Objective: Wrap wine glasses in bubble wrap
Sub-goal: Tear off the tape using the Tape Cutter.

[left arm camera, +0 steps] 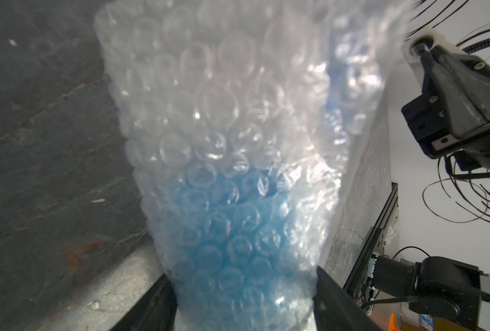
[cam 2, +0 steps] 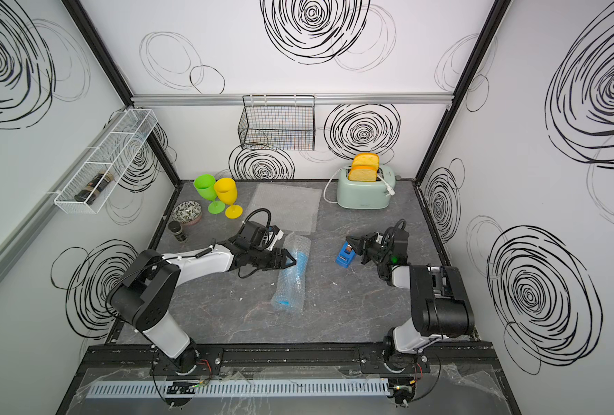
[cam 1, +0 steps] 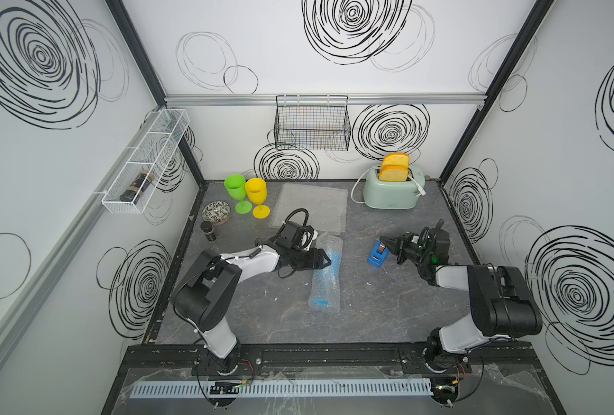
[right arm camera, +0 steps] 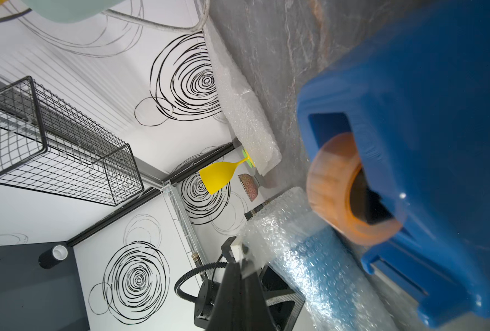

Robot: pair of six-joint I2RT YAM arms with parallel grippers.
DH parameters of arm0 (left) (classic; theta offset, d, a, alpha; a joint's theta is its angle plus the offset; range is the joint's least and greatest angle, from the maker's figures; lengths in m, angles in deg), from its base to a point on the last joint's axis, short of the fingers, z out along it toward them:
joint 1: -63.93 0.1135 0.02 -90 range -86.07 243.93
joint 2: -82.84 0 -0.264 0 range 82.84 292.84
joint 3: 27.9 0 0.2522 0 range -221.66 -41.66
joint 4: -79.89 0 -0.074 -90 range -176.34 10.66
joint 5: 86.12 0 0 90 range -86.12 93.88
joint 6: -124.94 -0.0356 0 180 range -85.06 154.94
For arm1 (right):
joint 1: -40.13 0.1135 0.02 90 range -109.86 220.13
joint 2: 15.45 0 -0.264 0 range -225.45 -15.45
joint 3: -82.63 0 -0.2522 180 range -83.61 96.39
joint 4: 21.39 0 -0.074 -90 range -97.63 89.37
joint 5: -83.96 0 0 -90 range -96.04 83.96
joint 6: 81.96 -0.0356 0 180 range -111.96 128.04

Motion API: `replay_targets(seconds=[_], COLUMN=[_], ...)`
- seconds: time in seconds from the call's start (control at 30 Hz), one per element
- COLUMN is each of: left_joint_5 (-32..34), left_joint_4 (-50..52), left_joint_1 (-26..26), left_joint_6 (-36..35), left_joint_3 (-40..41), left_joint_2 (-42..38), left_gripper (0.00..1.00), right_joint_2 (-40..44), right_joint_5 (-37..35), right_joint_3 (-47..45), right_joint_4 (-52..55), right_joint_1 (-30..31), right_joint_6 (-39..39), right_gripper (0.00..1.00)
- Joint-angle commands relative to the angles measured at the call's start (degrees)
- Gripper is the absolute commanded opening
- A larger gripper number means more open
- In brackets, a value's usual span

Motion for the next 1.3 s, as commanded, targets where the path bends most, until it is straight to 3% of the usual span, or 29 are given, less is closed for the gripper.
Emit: replay_targets(seconds=[0.0, 0.1, 0.2, 0.33, 0.47, 0.63, 0.97, 1.13, 1.27], left_joint_5=[1.67, 2.02, 1.68, 1.82, 1.71, 1.49, 1.70, 1.93, 1.75], left_joint_4=[3.68, 4.37, 3.62, 4.14, 3.64, 3.46, 3.78, 4.02, 3.10], left_joint_1=[-0.83, -0.76, -0.80, -0.74, -0.74, -0.88, -0.74, -0.68, -0.62], left_joint_6=[0.13, -0.08, 0.16, -0.13, 0.25, 0.24, 0.13, -0.04, 0.26], left_joint_3=[1.93, 1.24, 2.07, 1.48, 1.97, 1.87, 1.94, 1.81, 3.00], left_joint_2=[0.21, 0.00, -0.09, -0.28, -0.28, -0.02, -0.73, -1.31, -1.47], left_gripper=[0.73, 0.73, 0.73, 0.74, 0.73, 0.73, 0.74, 0.74, 0.74], right_joint_2=[-0.18, 0.48, -0.46, 0.14, 4.32, 1.32, 3.82, -0.32, 2.15], right_joint_5=[2.50, 1.86, 1.98, 3.11, 2.16, 3.31, 1.87, 2.11, 1.87], right_joint_3=[0.71, -1.36, 1.27, -2.47, 2.32, -1.10, 0.52, -4.21, -2.90], right_joint_4=[-3.21, -8.38, 1.19, -10.99, 3.18, -7.65, 0.41, -7.47, -4.97], right_joint_1=[-0.45, 0.10, -0.84, -0.95, -1.01, -0.79, 0.20, 0.37, 0.55], right_joint_6=[0.56, -3.46, 4.64, -5.46, 3.85, -2.91, 2.37, -0.56, 0.06], right_gripper=[0.00, 0.00, 0.00, 0.00, 0.00, 0.00, 0.00, 0.00, 0.00])
